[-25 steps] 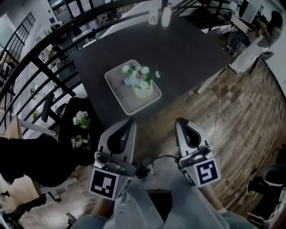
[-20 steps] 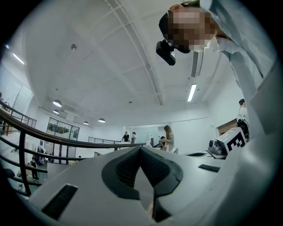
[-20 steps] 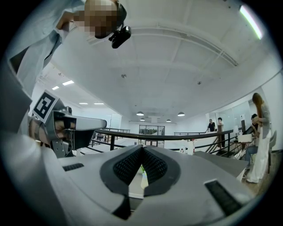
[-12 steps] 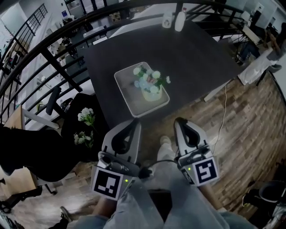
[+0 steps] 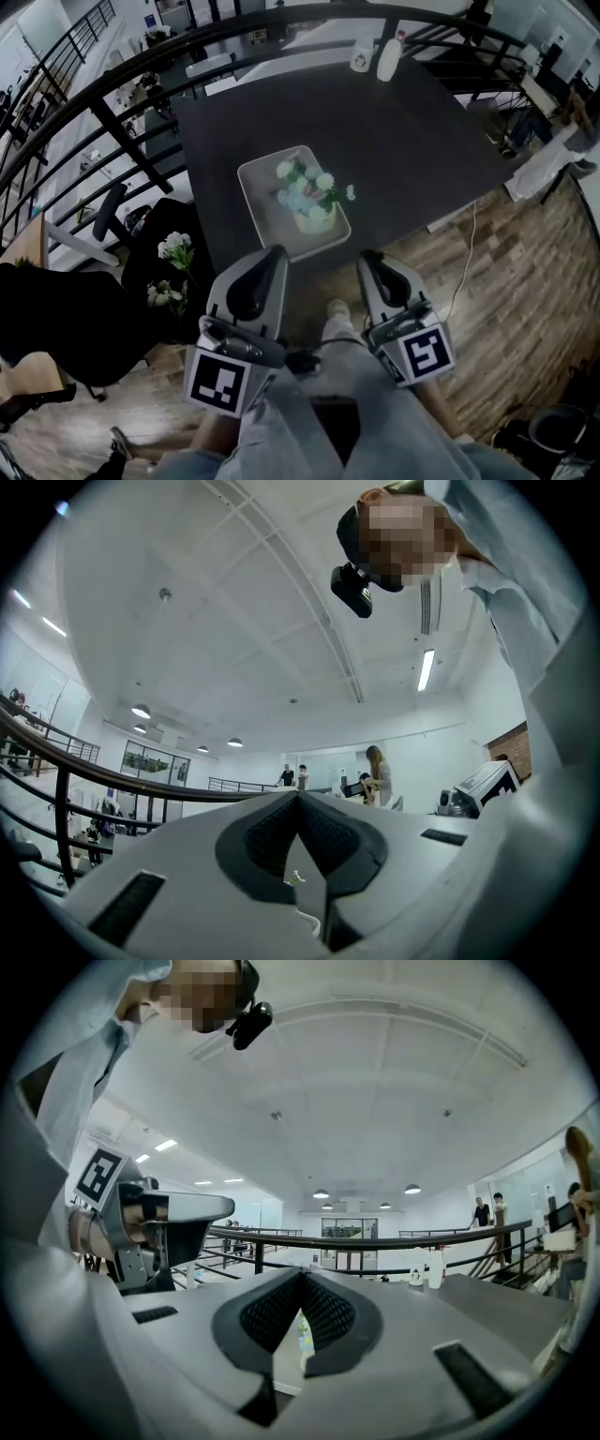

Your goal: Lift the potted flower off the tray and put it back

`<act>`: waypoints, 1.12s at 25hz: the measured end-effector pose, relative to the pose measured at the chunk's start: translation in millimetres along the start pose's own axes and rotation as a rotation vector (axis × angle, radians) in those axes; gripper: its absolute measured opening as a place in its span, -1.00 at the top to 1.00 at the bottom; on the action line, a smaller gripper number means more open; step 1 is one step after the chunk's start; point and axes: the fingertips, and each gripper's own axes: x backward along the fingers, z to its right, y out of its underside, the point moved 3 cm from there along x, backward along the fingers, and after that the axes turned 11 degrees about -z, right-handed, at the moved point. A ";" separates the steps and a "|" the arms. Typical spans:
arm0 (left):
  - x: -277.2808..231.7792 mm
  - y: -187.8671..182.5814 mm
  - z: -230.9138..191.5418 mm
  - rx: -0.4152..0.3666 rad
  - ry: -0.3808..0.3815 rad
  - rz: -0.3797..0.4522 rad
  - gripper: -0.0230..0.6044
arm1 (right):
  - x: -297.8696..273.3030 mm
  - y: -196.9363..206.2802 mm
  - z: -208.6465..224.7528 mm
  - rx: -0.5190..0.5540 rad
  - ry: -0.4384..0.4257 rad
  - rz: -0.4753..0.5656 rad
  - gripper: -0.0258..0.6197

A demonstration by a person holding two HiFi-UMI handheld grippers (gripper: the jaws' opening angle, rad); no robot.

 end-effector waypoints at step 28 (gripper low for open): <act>-62.9 -14.1 -20.7 -0.003 -0.298 0.000 0.93 | -94.7 65.6 62.8 0.108 -0.359 -0.214 0.34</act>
